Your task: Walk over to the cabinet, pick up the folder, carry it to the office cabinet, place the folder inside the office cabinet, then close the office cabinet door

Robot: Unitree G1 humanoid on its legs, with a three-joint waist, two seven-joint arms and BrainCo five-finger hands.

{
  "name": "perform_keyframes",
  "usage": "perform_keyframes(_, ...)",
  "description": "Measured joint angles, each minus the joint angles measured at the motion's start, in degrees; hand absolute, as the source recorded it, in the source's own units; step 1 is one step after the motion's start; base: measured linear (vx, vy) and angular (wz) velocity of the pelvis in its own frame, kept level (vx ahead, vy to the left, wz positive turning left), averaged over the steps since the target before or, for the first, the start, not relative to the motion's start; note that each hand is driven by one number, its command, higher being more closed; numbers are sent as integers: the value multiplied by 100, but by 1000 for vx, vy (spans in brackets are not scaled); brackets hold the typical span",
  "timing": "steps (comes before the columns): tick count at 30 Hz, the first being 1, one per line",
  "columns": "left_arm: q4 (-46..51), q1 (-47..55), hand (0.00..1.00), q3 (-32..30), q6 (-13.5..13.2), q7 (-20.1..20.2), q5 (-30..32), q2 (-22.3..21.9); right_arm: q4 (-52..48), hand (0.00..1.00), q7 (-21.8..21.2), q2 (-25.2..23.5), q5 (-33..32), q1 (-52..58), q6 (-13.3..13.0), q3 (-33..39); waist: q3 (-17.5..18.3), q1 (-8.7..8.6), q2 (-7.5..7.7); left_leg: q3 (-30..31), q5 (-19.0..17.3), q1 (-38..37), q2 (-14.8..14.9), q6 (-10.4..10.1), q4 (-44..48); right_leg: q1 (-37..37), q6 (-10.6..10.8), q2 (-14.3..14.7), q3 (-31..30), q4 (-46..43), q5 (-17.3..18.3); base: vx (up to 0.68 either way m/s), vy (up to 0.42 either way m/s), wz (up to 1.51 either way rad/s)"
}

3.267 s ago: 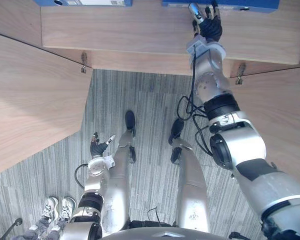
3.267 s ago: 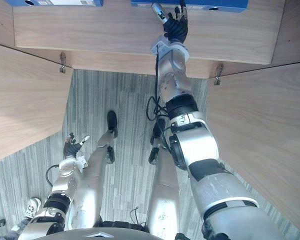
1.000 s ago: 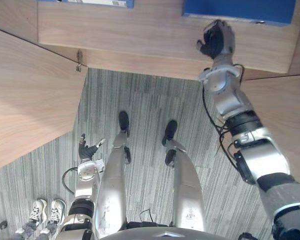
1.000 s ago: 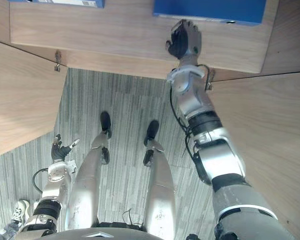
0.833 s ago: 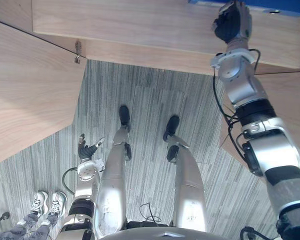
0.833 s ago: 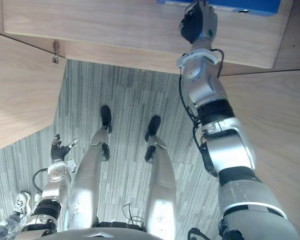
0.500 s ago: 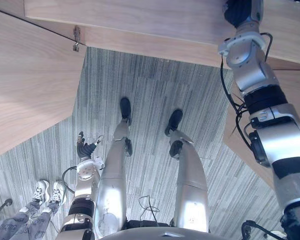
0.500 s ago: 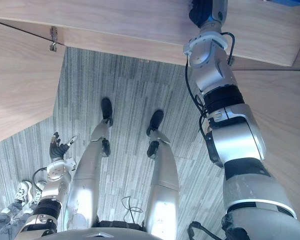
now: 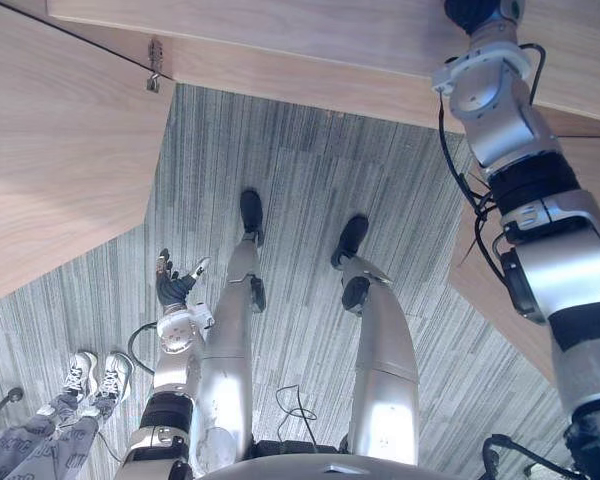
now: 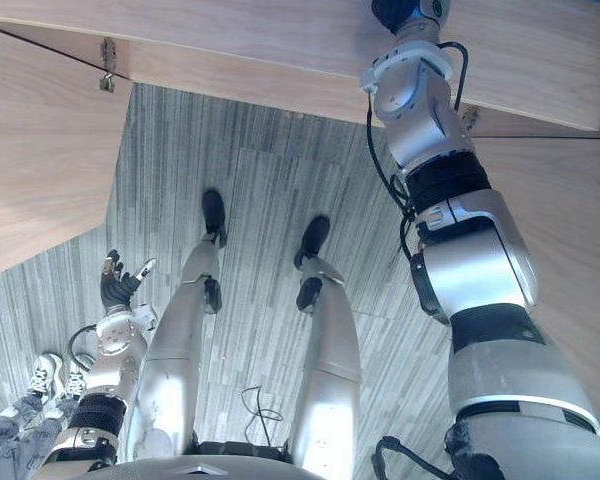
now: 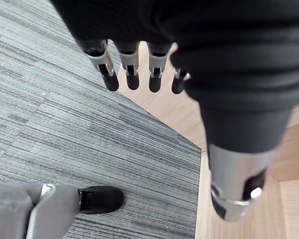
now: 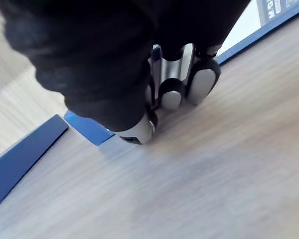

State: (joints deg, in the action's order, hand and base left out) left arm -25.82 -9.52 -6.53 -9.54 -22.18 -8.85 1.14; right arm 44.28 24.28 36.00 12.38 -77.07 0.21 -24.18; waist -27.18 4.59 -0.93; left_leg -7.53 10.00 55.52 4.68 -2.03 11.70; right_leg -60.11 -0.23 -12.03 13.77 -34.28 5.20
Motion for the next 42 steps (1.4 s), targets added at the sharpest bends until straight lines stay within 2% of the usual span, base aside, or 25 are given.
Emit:
perform_keyframes(6, -2, 0, 0, -2, -6, -15, 1, -109, -247, 100, 5, 57, -593, 170, -47, 315, -3, 25, -27, -10, 40, 0, 8, 30, 74, 19, -3, -2, -1, -31, -12, -31, -62, 0)
perform_keyframes(11, -49, 4, 0, -9, 61, 2, 8, -150, -1634, 100, 22, -40, -999, 1370, -138, 1055, -3, 6, -27, -4, -187, -112, 90, 141, 543, 359, 19, 49, 5, -16, 6, -20, -52, -7)
perform_keyframes(14, -127, 4, 0, -12, 112, 28, 24, -153, -2559, 100, 34, -370, -1107, 2254, -196, 1478, -2, -40, -26, -36, -388, -352, 111, 116, 712, 671, 49, 65, -32, 57, 26, -27, -27, -11)
perform_keyframes(16, -203, 5, 0, -24, 204, 53, 69, -134, -3459, 100, 113, -816, -1154, 3115, -382, 1771, 5, -42, -25, -50, -513, -563, 156, 141, 787, 948, 60, 123, -56, 172, 37, -24, -16, -13)
perform_keyframes(18, -220, 8, 0, -23, 266, 62, 147, -136, -3993, 100, 179, -1230, -1163, 3714, -451, 1888, 5, -50, -24, -59, -538, -772, 169, 119, 805, 1178, 83, 141, -54, 222, 34, 0, -19, -6)
perform_keyframes(22, -266, 45, 0, -64, 341, 131, 306, -175, -4671, 100, 194, -2163, -1154, 4971, -629, 1756, 26, -95, -13, -115, -743, -1417, 227, 159, 954, 1923, 132, 199, -71, 362, 63, 44, -28, -10)
perform_keyframes(25, -304, 175, 0, -66, 428, 177, 438, -195, -5123, 100, -11, -2678, -1008, 5958, -789, 1362, 183, -152, 77, -219, -954, -1866, 285, 134, 1038, 2406, 182, 265, -160, 519, 89, 54, -9, -20)
perform_keyframes(27, -378, 293, 0, -65, 461, 234, 470, -244, -5275, 100, -156, -2873, -932, 6577, -851, 1130, 272, -166, 103, -313, -1064, -2211, 336, 139, 1051, 2755, 198, 330, -214, 679, 83, 83, -12, -29)
perform_keyframes(31, -732, 698, 0, -47, 526, 319, 616, -307, -5146, 100, -549, -3252, -557, 7861, -882, 1006, 723, -221, 175, -527, -1273, -2915, 408, 59, 861, 3445, 269, 463, -378, 1154, 43, 89, 12, -30)
perform_keyframes(32, -817, 760, 0, -42, 534, 349, 670, -302, -5060, 0, -627, -3313, -539, 8002, -897, 1019, 816, -246, 197, -542, -1276, -3002, 403, 53, 797, 3523, 282, 475, -400, 1234, 22, 119, 19, -25)
perform_keyframes(33, -1015, 871, 0, 5, 550, 404, 689, -271, -4780, 0, -715, -3350, -532, 8248, -912, 1055, 969, -319, 208, -576, -1272, -3178, 398, 40, 660, 3717, 303, 513, -420, 1455, -43, 136, 15, -25)
perform_keyframes(35, -1366, 926, 0, 7, 572, 476, 721, -244, -4238, 0, -871, -3390, -533, 8403, -900, 1152, 1124, -333, 248, -665, -1237, -3479, 390, -1, 407, 3988, 347, 580, -509, 1795, -217, 137, 14, -27)
perform_keyframes(37, -1892, 924, 0, 8, 611, 556, 806, -144, -3297, 0, -942, -3390, -521, 8401, -847, 1304, 1344, -430, 246, -697, -1118, -3767, 332, -4, 81, 4340, 361, 645, -539, 2357, -473, 132, 26, -14)
perform_keyframes(40, -2243, 922, 0, 5, 636, 646, 923, 4, -2428, 0, -1056, -3377, -464, 8330, -796, 1447, 1392, -475, 250, -750, -932, -4181, 250, 35, -343, 4824, 392, 721, -585, 2944, -773, 100, 19, -9)
perform_keyframes(42, -2434, 982, 0, -5, 662, 690, 1031, 105, -1913, 0, -1132, -3370, -163, 8265, -748, 1544, 1528, -457, 254, -833, -868, -4432, 191, 51, -568, 5064, 425, 732, -699, 3272, -923, 88, 20, -19)
